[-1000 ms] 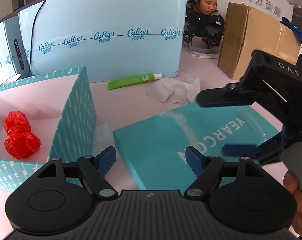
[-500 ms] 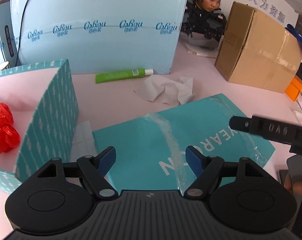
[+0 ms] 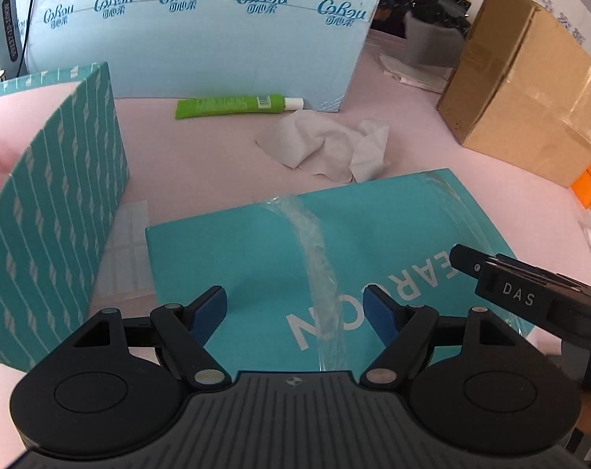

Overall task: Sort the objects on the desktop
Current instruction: 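Slide the lid toward the left tool while the left tool closes on its tape strip, then lift the teal lid with both tools and carry it toward the box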

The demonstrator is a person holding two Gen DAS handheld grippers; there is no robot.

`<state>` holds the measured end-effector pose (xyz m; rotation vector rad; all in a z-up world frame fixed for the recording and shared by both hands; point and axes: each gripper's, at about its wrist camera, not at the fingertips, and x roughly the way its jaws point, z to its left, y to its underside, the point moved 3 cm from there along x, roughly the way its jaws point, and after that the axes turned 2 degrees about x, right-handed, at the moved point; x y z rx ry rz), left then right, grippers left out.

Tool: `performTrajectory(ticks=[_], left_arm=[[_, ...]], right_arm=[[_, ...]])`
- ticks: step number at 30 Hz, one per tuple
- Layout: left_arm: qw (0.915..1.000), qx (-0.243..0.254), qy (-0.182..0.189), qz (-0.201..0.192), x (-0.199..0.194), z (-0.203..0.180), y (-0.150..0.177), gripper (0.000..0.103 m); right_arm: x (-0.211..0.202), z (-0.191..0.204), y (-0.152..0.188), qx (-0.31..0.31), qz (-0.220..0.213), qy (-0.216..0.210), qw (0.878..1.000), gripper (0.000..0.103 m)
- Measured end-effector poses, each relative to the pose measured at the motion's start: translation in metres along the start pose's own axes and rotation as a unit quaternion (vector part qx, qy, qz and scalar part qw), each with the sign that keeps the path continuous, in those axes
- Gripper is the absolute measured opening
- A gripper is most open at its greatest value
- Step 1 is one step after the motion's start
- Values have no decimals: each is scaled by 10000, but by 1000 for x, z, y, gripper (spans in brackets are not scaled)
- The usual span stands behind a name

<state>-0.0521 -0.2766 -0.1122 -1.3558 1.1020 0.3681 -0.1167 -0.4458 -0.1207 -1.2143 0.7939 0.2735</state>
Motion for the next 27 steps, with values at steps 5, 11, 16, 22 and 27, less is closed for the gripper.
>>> performTrajectory(ticks=[5,11,16,22,27], left_arm=[[9999,37,-111,-26,5,-5,-2,73],[9997,163,-166,-9,9,-9,-4,72],[9981,479,-380,22,9,-15,-7,20],[9993,318,-77,166,11,-17,-10,11],[9994,306,-32,171,10,-18,-10,11]], right_arm=[[5,2,-2,-211,-49,132,9997,33],[6,0,-2,-281,-86,280,9992,11],[7,2,-3,-428,-45,303,9986,10],[8,4,-5,-525,51,331,9981,10],[7,4,-5,-435,68,309,9986,10]])
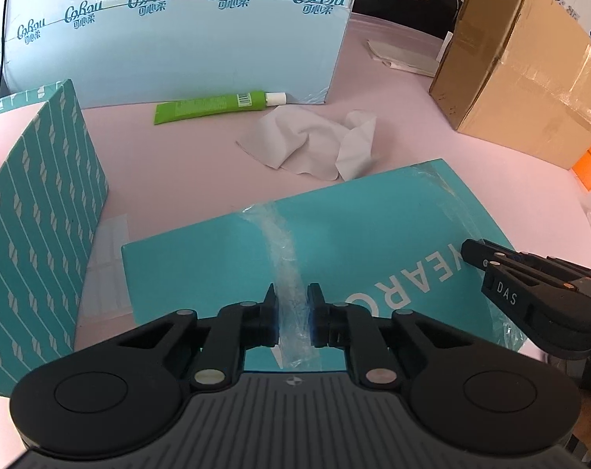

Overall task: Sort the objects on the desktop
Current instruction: 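Lift the teal lid with both tools and carry it toward the box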

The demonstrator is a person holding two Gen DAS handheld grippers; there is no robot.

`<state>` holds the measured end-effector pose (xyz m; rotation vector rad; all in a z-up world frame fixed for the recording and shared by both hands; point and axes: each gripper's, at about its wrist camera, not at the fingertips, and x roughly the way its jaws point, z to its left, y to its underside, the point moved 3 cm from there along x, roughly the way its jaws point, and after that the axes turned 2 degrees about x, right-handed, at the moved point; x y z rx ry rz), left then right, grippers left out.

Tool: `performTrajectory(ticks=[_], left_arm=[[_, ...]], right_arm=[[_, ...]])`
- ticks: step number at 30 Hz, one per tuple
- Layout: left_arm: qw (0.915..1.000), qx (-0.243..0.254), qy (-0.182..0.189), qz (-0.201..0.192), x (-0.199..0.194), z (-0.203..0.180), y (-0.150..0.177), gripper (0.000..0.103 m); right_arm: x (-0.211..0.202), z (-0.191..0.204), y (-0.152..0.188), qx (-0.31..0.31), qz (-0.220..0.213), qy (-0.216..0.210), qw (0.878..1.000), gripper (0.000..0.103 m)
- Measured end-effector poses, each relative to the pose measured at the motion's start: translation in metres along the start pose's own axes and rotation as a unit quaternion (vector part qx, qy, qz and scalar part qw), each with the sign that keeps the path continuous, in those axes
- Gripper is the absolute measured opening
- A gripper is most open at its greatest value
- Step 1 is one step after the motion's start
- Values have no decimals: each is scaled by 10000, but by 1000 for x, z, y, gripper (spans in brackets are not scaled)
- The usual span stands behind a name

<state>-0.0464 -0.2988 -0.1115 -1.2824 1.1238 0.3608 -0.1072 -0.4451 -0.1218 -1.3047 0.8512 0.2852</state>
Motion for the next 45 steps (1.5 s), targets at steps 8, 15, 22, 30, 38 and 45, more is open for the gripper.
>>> performTrajectory(ticks=[8,15,22,30,38,45], left_arm=[[10000,-33,35,41,1,1,-1,10],[10000,-15,-6,33,0,2,-1,10],[10000,22,-12,36,-1,3,0,10],[9996,227,-153,-24,-2,2,3,10],[9990,410,-61,-177,-4,-2,11,37],[9963,702,-414,-288,-2,-5,21,72]], right_arm=[[-3,0,2,124,54,-79,9999,10],[-11,-2,6,454,145,-250,9986,10],[-25,2,10,565,150,-373,9976,10],[-23,-4,17,740,59,-513,9959,11],[-18,-6,25,638,-378,-650,9951,13],[-19,3,29,343,-567,-905,9937,45]])
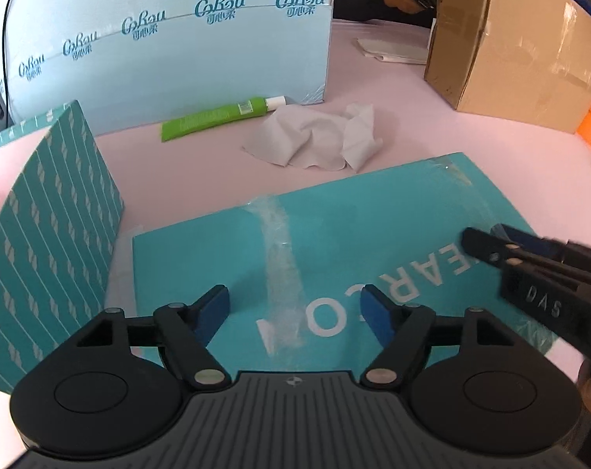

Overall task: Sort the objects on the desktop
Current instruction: 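Lift the teal lid with both tools and carry it toward the box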

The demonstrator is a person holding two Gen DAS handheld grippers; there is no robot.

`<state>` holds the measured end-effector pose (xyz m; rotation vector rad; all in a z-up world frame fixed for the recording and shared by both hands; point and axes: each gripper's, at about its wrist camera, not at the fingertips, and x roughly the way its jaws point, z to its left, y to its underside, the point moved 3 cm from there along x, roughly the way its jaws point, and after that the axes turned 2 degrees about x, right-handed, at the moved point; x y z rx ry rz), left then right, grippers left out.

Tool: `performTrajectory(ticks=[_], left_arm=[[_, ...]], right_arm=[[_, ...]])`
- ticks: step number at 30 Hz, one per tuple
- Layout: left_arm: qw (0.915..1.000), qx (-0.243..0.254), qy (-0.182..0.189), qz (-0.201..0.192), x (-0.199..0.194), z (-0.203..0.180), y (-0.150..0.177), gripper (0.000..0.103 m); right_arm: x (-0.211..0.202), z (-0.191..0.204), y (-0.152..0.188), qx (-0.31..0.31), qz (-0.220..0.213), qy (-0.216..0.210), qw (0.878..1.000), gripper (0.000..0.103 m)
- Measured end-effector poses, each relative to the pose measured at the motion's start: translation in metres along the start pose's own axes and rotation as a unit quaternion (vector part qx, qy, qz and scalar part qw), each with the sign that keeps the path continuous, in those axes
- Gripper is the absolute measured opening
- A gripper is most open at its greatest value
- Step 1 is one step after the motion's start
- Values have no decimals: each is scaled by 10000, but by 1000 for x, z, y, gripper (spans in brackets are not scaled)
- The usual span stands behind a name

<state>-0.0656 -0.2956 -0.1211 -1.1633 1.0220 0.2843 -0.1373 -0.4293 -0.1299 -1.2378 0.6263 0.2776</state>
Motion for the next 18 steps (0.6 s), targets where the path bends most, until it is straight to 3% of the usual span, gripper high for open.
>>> performTrajectory(ticks=[2,8,9,10,12,13,14,18], left_arm=[[10000,43,-23,-23,0,0,1,72],[9999,41,-85,-116,-2,6,4,72],[9998,28,-98,-151,-3,7,5,67],[9997,28,-116,-215,-5,7,6,49],[9994,29,-112,-313,-8,8,5,11],[9996,-18,-12,-286,-8,8,5,9],[9995,-88,78,-297,-9,9,5,8],[9991,-66,296,-305,-11,7,7,6]], right_arm=[[2,10,2,-211,26,127,9997,55],[2,15,4,-210,-47,323,9992,54],[2,14,4,-176,-53,330,9993,48],[1,13,4,-188,-48,430,9989,33],[0,11,4,-203,-34,616,9979,17],[-1,9,3,-139,-11,602,9981,9],[-2,7,3,-76,12,587,9982,7],[-5,6,3,1,57,561,9984,8]])
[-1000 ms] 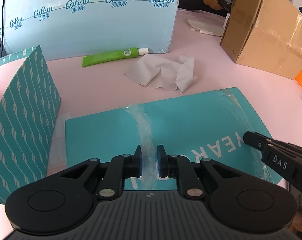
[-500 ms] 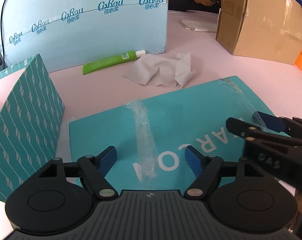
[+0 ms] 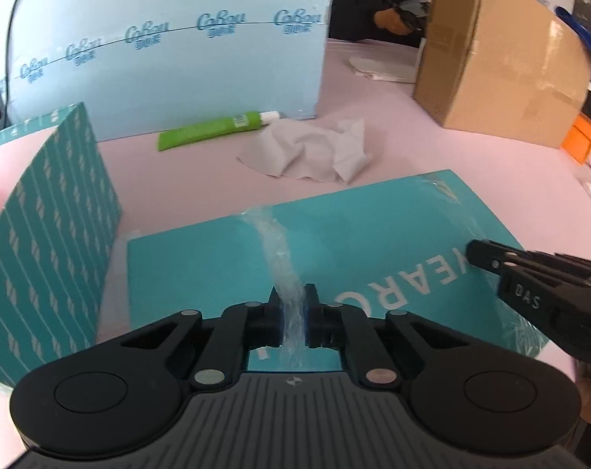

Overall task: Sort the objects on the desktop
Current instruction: 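Lift the teal lid with both tools and carry it toward the box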

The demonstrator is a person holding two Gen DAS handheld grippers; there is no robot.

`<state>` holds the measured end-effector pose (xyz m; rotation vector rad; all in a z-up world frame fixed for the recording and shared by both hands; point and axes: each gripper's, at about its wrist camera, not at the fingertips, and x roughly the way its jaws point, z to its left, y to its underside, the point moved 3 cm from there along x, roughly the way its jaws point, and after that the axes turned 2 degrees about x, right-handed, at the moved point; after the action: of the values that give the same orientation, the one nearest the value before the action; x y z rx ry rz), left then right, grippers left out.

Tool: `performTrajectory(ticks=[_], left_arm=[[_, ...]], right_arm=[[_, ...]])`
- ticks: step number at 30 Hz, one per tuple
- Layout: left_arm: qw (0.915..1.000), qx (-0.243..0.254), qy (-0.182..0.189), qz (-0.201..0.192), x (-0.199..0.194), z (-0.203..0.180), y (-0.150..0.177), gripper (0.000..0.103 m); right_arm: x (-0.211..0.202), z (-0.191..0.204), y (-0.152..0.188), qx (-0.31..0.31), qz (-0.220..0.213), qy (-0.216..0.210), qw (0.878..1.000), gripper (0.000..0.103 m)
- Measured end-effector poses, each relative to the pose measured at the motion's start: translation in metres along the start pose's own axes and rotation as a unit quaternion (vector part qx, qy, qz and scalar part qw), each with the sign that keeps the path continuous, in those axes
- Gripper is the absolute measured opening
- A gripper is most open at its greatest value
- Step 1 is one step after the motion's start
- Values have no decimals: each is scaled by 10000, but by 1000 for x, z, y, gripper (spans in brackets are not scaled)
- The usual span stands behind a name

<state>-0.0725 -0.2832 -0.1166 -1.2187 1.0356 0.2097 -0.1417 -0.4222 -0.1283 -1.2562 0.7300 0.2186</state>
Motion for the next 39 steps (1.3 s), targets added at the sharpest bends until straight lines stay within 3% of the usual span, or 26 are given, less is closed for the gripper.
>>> performTrajectory(ticks=[10,19,39], left_arm=[[9998,-21,172,-131,-13,-2,-6,6],[9996,143,115,-210,-20,-8,-9,6],[9982,337,259,-419,-43,-20,-23,7]], right_arm=[[-12,4,-1,94,-91,-80,9999,8],[-19,4,0,291,-102,-180,9994,9],[-47,-1,-21,494,-597,-229,9967,10]])
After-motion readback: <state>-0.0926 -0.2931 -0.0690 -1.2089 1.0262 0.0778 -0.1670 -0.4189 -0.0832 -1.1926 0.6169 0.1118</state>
